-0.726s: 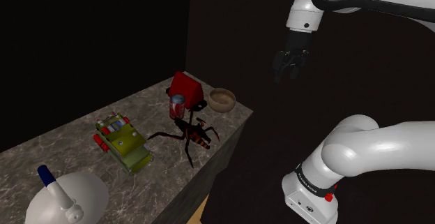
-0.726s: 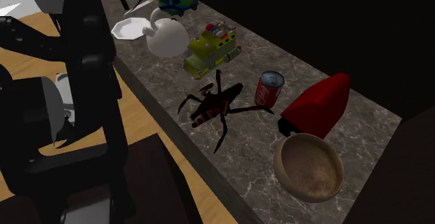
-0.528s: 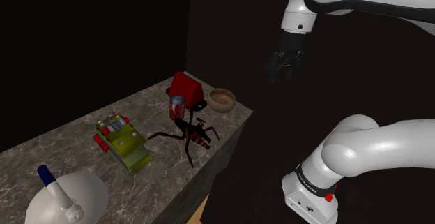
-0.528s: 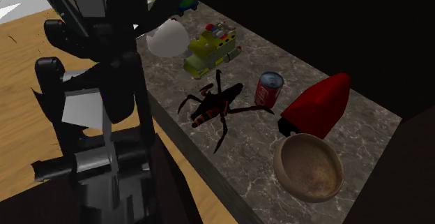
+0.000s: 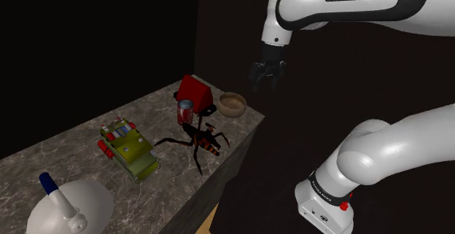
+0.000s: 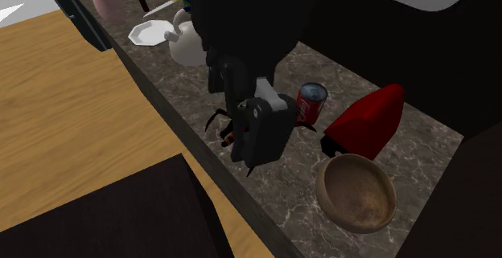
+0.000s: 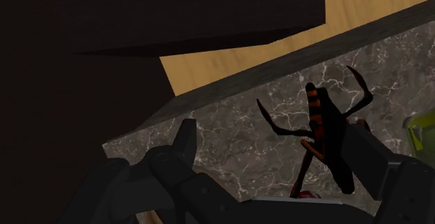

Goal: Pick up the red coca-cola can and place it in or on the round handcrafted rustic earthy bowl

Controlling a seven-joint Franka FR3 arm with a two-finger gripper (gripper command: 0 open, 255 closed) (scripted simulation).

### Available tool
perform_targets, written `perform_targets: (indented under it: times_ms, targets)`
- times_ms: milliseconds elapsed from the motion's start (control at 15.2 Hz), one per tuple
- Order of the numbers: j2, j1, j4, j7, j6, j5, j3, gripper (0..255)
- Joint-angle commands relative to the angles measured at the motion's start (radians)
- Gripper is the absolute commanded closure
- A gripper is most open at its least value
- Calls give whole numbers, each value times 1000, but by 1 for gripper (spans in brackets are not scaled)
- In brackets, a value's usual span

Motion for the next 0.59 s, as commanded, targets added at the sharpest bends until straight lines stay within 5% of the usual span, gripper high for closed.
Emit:
perform_targets:
  times_ms: [0,528]
  targets:
    - [73,4,16,13,62,8,13,0]
    - [372,21,151,80,238,15,61,0]
